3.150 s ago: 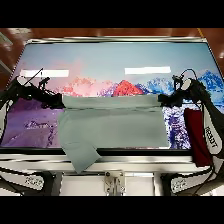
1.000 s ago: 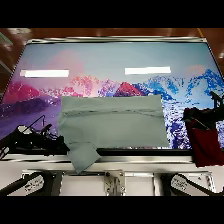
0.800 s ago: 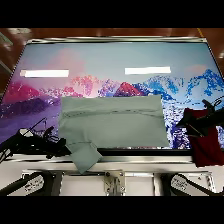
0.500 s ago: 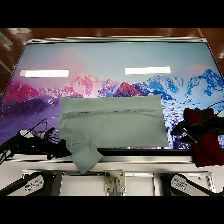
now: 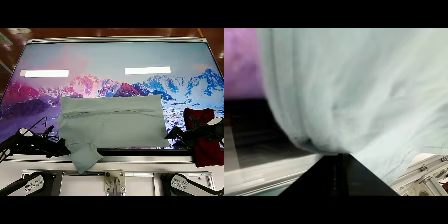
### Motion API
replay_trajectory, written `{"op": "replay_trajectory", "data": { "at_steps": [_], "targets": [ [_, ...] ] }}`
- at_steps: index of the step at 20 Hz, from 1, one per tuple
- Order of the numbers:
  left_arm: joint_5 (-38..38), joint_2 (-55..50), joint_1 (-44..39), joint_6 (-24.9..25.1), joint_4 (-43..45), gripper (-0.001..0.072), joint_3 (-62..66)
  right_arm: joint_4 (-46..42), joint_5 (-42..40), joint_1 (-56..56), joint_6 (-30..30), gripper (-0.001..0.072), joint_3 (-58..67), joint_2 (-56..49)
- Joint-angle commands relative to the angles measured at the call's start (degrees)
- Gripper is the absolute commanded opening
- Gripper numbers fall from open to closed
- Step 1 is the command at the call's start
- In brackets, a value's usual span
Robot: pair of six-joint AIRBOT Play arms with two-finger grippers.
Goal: Fold the shirts.
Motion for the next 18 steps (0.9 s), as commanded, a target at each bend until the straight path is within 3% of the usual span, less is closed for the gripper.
{"op": "replay_trajectory", "data": {
  "at_steps": [1, 4, 8, 9, 10, 13, 16, 18],
  "targets": [
    [-0.09, 0.07, 0.04, 0.04, -0.33, 0.0039, 0.55, 1.44, -3.5, 1.38, 0.2, 0.0641, -1.44, -0.44],
    [-0.09, 0.07, 0.04, 0.2, -0.26, 0.0039, 0.59, 0.57, -6.95, 5.51, 0.57, 0.0638, -2.78, -0.44],
    [0.0, 0.04, 0.07, 1.2, -0.2, 0.0039, 0.83, 0.98, -8.22, 9.53, 2.4, 0.0265, -2.75, -0.44],
    [-0.13, 0.04, 0.09, 2.16, -0.22, 0.0039, 1.14, 1.07, -7.61, 9.9, 2.4, 0.0133, -2.73, -0.42],
    [-0.17, 0.04, 0.09, 2.43, -0.2, 0.0039, 1.66, 1.11, -6.49, 9.94, 2.34, 0.0073, -2.45, -0.42],
    [-1.33, 0.09, 0.09, 3.48, -0.22, 0.0039, 5.18, 1.2, -2.58, 9.94, -0.46, 0.0072, 0.74, 1.14],
    [-5.01, 0.04, 0.09, 8.94, -0.2, 0.0039, 14.62, 1.25, -3.48, 9.94, 0.33, 0.0072, 6.32, 5.38],
    [-4.02, -0.72, 0.15, 6.05, -0.22, 0.0039, 22.34, 1.29, -5.97, 10.12, 3.15, 0.0071, 10.16, 5.64]
  ]
}}
